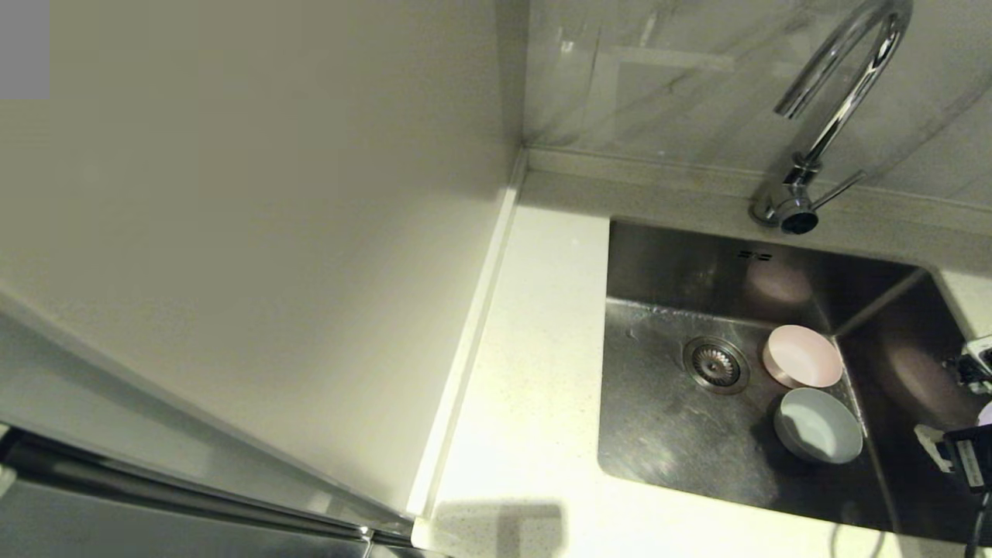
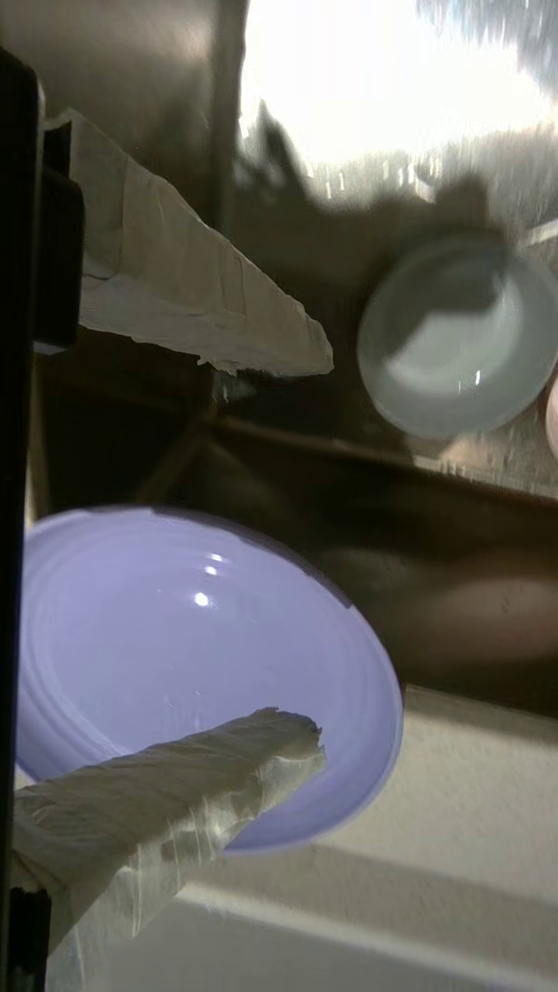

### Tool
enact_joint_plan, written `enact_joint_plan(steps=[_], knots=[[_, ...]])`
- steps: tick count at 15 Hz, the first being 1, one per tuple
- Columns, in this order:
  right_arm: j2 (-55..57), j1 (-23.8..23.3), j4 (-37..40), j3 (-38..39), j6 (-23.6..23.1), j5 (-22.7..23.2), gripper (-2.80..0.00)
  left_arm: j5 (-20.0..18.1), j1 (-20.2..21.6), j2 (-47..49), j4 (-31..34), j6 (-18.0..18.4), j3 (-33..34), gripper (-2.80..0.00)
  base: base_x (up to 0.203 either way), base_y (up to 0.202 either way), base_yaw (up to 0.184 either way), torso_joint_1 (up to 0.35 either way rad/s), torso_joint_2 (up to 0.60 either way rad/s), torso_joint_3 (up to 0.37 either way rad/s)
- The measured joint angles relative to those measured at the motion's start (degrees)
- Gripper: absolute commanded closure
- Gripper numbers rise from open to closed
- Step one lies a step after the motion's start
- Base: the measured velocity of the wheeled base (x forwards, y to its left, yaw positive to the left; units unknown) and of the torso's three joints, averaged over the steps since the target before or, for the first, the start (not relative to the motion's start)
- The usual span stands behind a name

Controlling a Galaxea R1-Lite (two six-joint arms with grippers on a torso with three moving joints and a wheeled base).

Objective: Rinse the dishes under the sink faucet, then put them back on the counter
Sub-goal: Put a plate into the sink

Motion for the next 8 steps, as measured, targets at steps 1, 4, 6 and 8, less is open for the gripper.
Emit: enact_joint_plan(steps=[1,4,6,8], knots=[[1.3,0.0,-2.6,0.9,-0.5,-1.5,-2.80,0.0,0.0,0.0,0.0,0.0,0.0,0.00,0.000,0.000,0.000,0.000,0.00,0.000],[3.6,-0.2,-3.4,1.7,-0.6,-2.9,-2.80,0.0,0.0,0.0,0.0,0.0,0.0,0.00,0.000,0.000,0.000,0.000,0.00,0.000],[4.8,-0.6,-3.4,1.7,-0.6,-3.6,-2.80,0.0,0.0,0.0,0.0,0.0,0.0,0.00,0.000,0.000,0.000,0.000,0.00,0.000],[5.7,-1.5,-3.4,1.6,-0.7,-3.7,-2.80,0.0,0.0,0.0,0.0,0.0,0.0,0.00,0.000,0.000,0.000,0.000,0.00,0.000]])
